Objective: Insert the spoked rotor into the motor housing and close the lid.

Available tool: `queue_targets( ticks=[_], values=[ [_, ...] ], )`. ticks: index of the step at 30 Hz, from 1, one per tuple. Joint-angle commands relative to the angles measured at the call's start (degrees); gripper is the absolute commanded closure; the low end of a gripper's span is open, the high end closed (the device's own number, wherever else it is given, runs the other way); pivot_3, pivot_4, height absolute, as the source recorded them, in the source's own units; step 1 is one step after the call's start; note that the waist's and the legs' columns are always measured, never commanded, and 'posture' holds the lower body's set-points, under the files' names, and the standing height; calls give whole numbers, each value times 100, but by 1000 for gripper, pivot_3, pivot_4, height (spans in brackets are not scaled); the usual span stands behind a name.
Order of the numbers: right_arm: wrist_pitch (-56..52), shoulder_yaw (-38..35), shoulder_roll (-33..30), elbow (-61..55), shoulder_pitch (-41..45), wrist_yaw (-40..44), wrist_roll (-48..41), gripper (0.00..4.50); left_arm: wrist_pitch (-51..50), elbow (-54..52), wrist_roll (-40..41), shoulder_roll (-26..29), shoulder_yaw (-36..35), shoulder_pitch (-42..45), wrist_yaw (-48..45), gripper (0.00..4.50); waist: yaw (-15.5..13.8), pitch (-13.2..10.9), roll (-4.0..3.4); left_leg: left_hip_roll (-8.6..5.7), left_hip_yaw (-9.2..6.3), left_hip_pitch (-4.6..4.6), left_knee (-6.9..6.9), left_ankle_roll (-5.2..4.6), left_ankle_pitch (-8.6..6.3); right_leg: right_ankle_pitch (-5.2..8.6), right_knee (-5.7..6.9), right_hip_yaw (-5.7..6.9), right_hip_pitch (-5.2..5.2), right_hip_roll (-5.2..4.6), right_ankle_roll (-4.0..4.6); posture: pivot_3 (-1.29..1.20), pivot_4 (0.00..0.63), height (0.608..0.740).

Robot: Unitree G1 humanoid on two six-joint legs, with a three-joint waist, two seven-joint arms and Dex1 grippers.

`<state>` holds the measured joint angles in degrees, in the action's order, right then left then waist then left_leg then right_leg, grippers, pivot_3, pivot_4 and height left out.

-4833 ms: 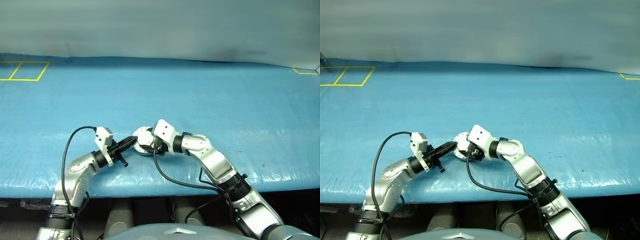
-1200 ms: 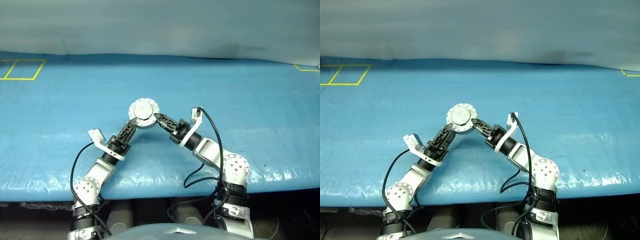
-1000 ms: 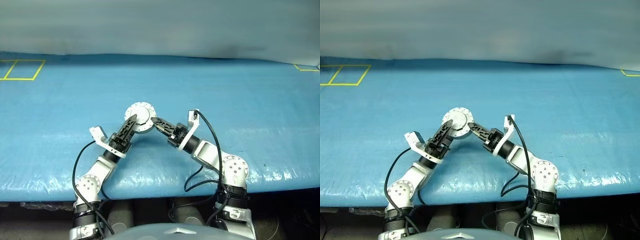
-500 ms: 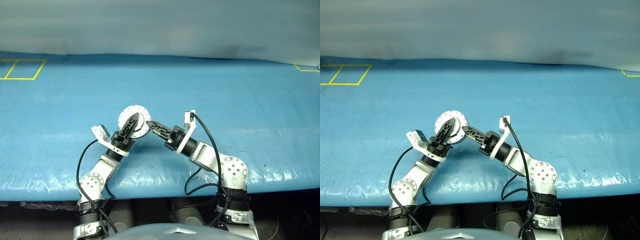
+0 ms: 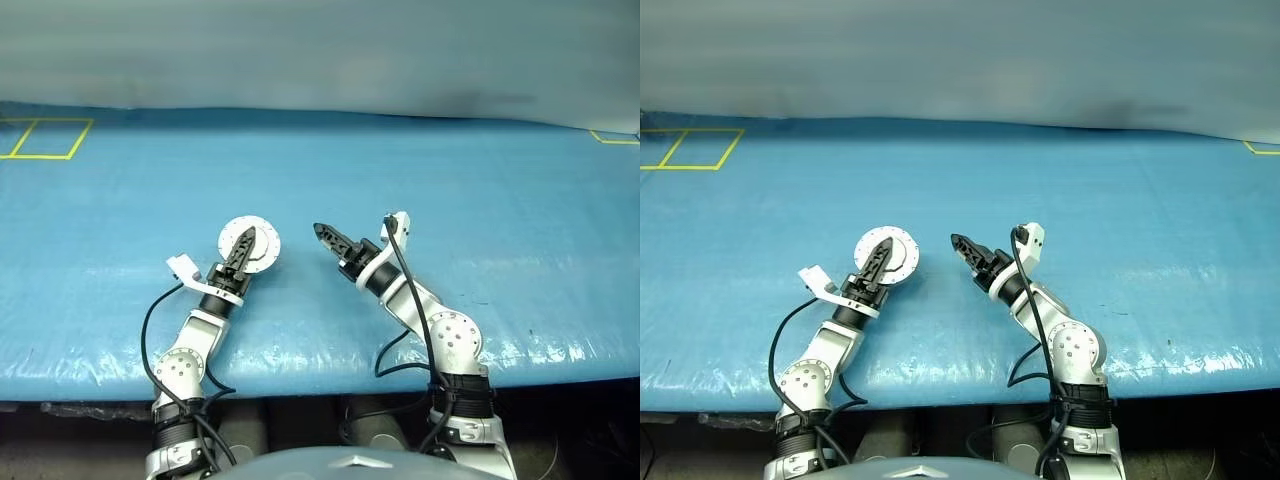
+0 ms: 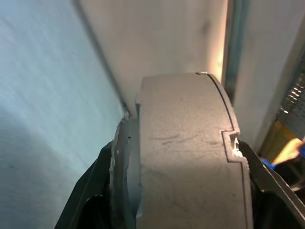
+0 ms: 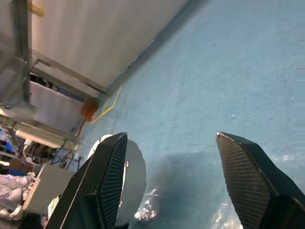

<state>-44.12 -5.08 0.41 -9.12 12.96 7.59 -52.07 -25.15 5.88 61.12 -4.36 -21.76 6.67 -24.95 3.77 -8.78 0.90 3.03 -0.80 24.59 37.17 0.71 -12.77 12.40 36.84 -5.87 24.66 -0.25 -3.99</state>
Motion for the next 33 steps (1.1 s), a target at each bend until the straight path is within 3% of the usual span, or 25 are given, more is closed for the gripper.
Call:
queue_targets(
  ticks=[1,11,18,24,33],
  values=[
    [38,-3,-68,-149,51,176,30,1332,1090,142,-249,-221,-475,677,619,1778,-20,-2,5,0,0,0,2,1,1,-1,1,0,0,0,-1,0,150,740],
    [100,-51,-115,-397,-49,209,150,1332,2437,1705,-824,705,-1574,2006,1763,1778,-32,-2,9,-3,-8,3,0,1,1,-26,-3,2,-3,2,-26,0,150,740],
    [78,-24,-144,-465,-23,217,250,1332,2796,2217,-1363,912,-1612,2103,2211,1778,-36,1,12,-5,-10,1,0,2,2,-28,-1,4,-7,-1,-28,0,150,740],
    [-17,-5,-177,-371,56,195,325,1305,3397,1890,-1982,966,-1624,1821,2642,76,15,3,10,-4,-10,-13,0,6,4,-28,6,2,-12,2,-29,0,150,740],
    [-10,42,-256,-248,159,99,634,1305,4632,1173,-3401,1071,-1345,1417,3200,31,-71,6,17,-3,-10,-8,0,8,5,-40,5,1,-12,2,-14,0,150,740]
  ],
)
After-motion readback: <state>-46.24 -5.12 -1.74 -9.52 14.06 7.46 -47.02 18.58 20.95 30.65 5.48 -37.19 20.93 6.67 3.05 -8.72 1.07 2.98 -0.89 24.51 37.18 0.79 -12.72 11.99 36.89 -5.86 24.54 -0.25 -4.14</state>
